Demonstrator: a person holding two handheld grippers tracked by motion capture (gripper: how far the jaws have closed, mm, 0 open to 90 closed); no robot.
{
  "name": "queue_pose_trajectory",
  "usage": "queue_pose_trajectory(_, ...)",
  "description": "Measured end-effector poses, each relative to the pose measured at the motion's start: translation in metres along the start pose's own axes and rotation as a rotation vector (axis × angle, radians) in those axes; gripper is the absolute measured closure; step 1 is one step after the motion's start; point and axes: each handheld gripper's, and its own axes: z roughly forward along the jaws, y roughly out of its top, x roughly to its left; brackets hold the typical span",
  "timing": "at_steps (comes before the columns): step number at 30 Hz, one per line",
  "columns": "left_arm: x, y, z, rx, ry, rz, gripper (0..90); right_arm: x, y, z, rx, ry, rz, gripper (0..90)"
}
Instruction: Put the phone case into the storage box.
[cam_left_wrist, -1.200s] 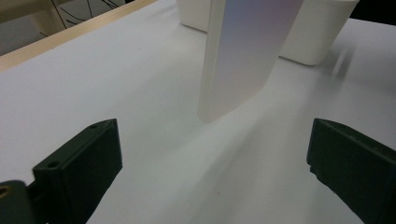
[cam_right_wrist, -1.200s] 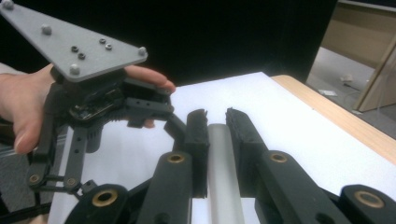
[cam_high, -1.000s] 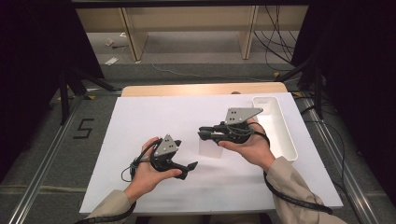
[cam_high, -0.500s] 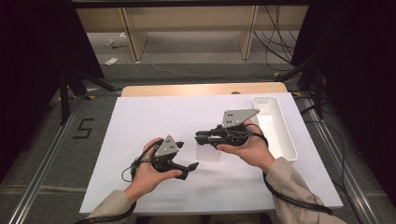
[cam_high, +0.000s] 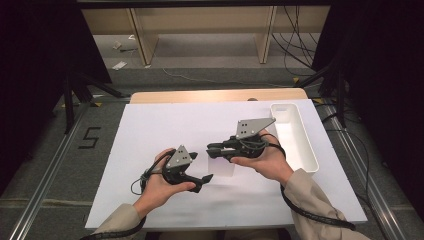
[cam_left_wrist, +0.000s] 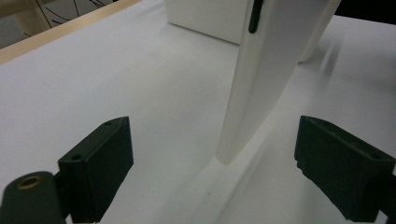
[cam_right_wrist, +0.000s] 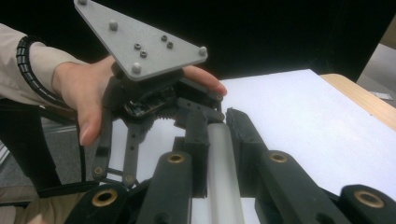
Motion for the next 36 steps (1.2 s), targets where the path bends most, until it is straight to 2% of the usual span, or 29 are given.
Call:
queue_pose_trajectory(7, -0.002, -0.001, 0.003, 0.008, -0.005, 0.008, 14.7, 0.002, 0.001, 0.001, -0.008, 0.014, 0.005, 80.1)
queue_pose_trajectory(16, -0.004, -0.004, 0.009, 0.038, -0.033, 0.023, 16.8, 0.003, 0.001, 0.003, -0.006, 0.027, 0.012, 80.1)
queue_pose_trajectory(21, -0.005, -0.008, 0.014, 0.046, -0.058, 0.030, 20.9, 0.003, 0.002, 0.002, -0.014, 0.028, 0.013, 80.2)
queue_pose_trajectory(28, -0.005, -0.009, 0.016, 0.046, -0.085, 0.047, 31.1, 0.003, 0.002, 0.002, -0.018, 0.031, 0.020, 80.1)
queue_pose_trajectory(36, -0.007, -0.011, 0.019, 0.048, -0.132, 0.083, 47.3, 0.002, 0.001, 0.003, -0.022, 0.033, 0.028, 80.1)
